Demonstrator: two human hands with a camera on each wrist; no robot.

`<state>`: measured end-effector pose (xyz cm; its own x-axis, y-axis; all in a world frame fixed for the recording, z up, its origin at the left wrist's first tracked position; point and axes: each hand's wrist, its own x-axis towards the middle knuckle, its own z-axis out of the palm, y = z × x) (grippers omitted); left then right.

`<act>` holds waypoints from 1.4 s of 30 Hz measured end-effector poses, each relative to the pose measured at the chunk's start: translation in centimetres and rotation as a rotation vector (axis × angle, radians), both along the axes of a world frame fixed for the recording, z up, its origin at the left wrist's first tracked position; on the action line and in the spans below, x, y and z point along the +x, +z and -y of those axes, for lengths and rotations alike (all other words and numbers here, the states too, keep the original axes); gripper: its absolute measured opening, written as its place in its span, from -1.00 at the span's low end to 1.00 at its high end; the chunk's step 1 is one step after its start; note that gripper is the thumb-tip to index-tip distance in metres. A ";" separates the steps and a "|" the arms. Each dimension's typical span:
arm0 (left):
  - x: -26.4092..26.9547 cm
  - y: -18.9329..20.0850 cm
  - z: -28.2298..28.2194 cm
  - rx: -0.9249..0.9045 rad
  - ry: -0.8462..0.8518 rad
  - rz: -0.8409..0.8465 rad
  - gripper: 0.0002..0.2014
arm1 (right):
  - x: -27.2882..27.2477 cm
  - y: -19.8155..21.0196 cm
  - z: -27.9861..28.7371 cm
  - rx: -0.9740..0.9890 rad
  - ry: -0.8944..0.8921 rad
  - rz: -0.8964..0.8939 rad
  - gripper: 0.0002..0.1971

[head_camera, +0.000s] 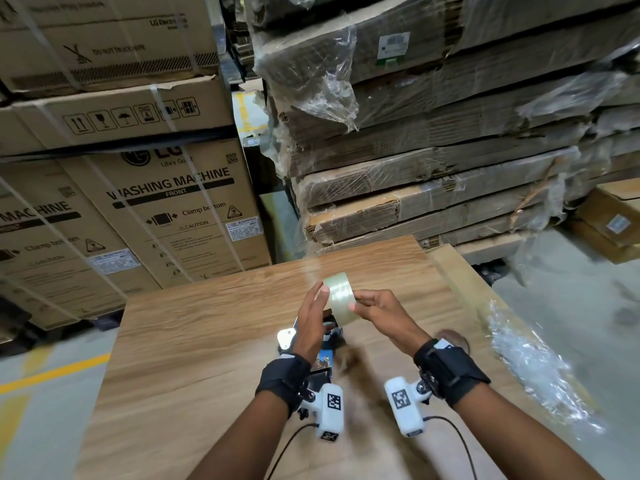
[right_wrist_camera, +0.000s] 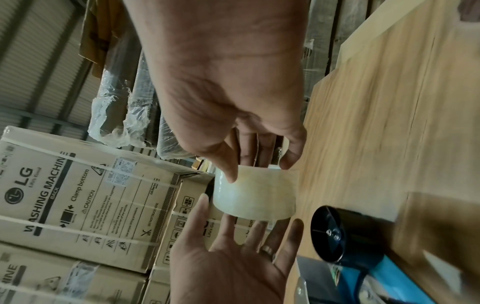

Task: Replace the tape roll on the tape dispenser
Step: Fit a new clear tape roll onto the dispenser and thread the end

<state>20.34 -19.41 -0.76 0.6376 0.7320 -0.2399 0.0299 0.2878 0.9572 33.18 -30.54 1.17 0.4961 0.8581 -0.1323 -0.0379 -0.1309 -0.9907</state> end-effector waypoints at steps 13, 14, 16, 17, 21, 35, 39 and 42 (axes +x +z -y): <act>-4.9 1.6 -1.8 -0.149 -0.064 0.085 -0.60 | -5.9 2.9 0.1 0.054 0.066 -0.161 -0.69; -5.2 1.6 -1.9 -0.123 -0.066 0.101 -0.56 | -6.0 3.1 -0.2 0.038 0.062 -0.194 -0.72; -5.8 1.3 -1.8 -0.078 -0.099 0.135 -0.51 | -6.6 3.4 -0.6 0.014 0.028 -0.288 -0.73; -6.0 1.1 -1.8 -0.057 -0.117 0.151 -0.47 | -6.9 3.4 -0.7 0.012 0.010 -0.329 -0.72; -6.6 0.8 -1.8 0.016 -0.183 0.156 -0.42 | -7.7 2.8 -1.0 -0.001 -0.050 -0.369 -0.77; -7.9 1.7 -2.1 -0.113 -0.190 0.093 -0.57 | -9.4 3.3 -0.9 -0.014 -0.102 -0.333 -0.79; -7.9 2.0 -1.8 0.150 -0.245 0.106 -0.36 | -9.0 3.2 -1.7 -0.125 -0.150 -0.400 -0.63; -7.8 2.1 -1.6 0.151 -0.220 0.095 -0.36 | -9.1 3.0 -1.9 -0.096 -0.148 -0.383 -0.69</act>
<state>12.56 -17.80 1.31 0.7994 0.5966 -0.0707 -0.0157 0.1384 0.9903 24.12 -28.64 4.18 0.5127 0.7559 -0.4071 -0.4267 -0.1871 -0.8848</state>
